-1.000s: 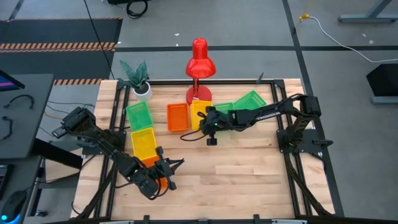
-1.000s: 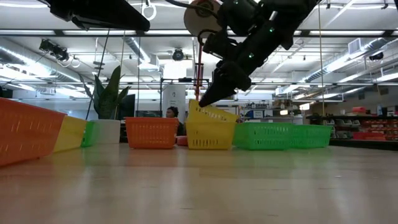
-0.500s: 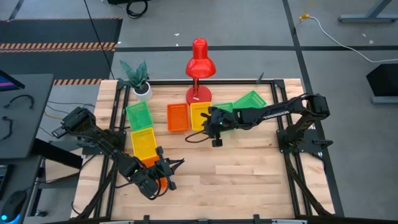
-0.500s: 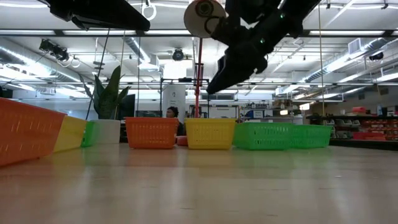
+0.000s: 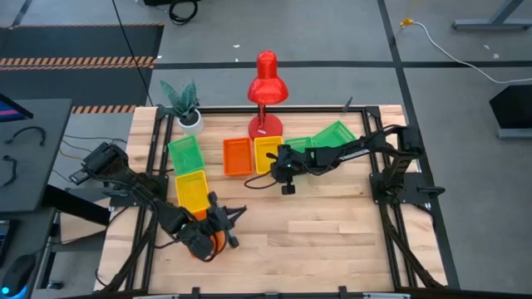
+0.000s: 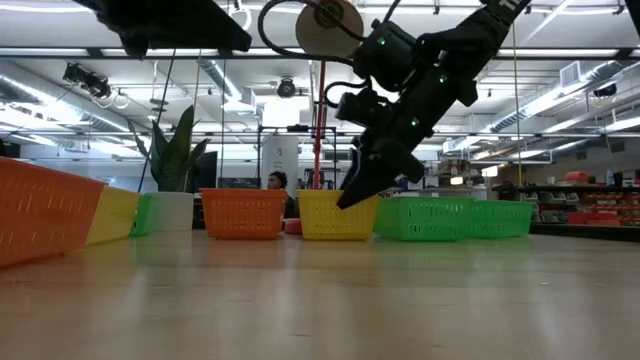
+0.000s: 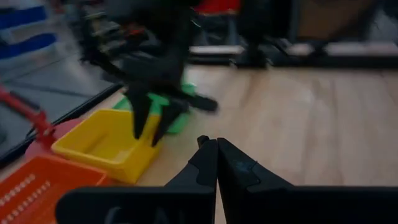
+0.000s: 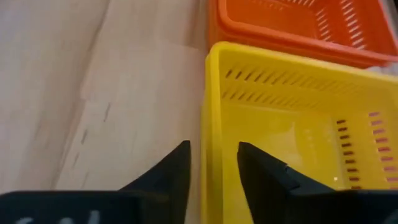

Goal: Stack baskets by color
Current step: Stack the right yellow bin on top of the middle yellow bin, then adjust the stacked bins

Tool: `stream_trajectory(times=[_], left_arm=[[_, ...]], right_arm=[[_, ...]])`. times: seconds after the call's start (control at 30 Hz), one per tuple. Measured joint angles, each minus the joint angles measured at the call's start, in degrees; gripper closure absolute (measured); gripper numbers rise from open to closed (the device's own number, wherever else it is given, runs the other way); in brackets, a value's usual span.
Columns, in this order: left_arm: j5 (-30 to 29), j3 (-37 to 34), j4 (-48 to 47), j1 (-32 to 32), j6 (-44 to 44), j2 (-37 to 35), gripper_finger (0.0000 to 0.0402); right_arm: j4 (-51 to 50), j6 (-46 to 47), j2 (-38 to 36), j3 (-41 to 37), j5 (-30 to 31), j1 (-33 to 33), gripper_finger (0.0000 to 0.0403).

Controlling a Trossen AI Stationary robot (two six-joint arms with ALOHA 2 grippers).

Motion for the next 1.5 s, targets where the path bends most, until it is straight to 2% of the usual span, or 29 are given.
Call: stream_trajectory(times=[0.07, 0.17, 0.23, 0.3, 0.37, 0.5, 0.6, 0.73, 0.83, 1.1, 1.2, 1.4, 1.5], left_arm=[[-2.13, -0.12, -2.24, 1.05, -4.44, -1.46, 0.0395], [-1.17, -0.01, -9.91, 3.66, -11.96, -5.47, 0.0397], [1.76, 0.03, -16.62, 6.45, -16.81, -8.60, 0.0397], [6.57, 0.01, -25.08, 10.32, -22.34, -11.56, 0.0398], [11.94, 0.02, -32.08, 15.16, -27.33, -13.25, 0.0398], [19.77, -0.04, -41.14, 24.44, -30.94, -13.10, 0.0397], [23.59, -0.04, -43.40, 30.00, -30.81, -11.79, 0.0397], [25.08, 0.00, -46.16, 34.59, -30.53, -11.13, 0.0396], [26.60, -0.01, -48.27, 36.49, -30.53, -11.11, 0.0396], [29.36, -0.06, -53.06, 38.00, -30.48, -11.11, 0.0395], [29.40, -0.10, -53.89, 38.13, -30.46, -11.11, 0.0395], [29.64, -0.15, -54.35, 39.42, -28.85, -9.71, 0.0398], [29.77, -0.17, -54.48, 40.79, -27.60, -8.38, 0.0398]], right_arm=[[1.71, -0.19, 0.78, 0.00, 0.11, 0.05, 0.0293], [3.88, -0.56, 1.35, 0.06, 0.10, 0.07, 0.0342], [4.30, -1.12, 1.35, 0.04, 0.10, 0.04, 0.0376], [4.93, -2.73, 1.35, 0.04, 0.10, 0.07, 0.0387], [5.42, -3.69, 1.35, 0.04, 0.10, 0.04, 0.0381], [5.70, -3.63, 1.35, 0.04, -1.18, -0.04, 0.0368], [6.27, -2.79, 1.35, 0.04, -1.91, -0.04, 0.0378], [6.80, -1.04, 1.35, 0.02, -2.46, -0.04, 0.0383], [6.98, 0.57, 1.35, 0.04, -2.48, -0.04, 0.0365], [6.72, 0.73, 1.17, 0.04, -2.31, 0.54, 0.0283], [5.22, 1.00, -0.94, 0.04, 0.56, 1.20, 0.0260], [-4.47, 7.33, -11.14, -1.64, 3.84, 4.44, 0.0261], [-6.97, 11.19, -18.49, -6.22, 9.39, 8.10, 0.0273]])
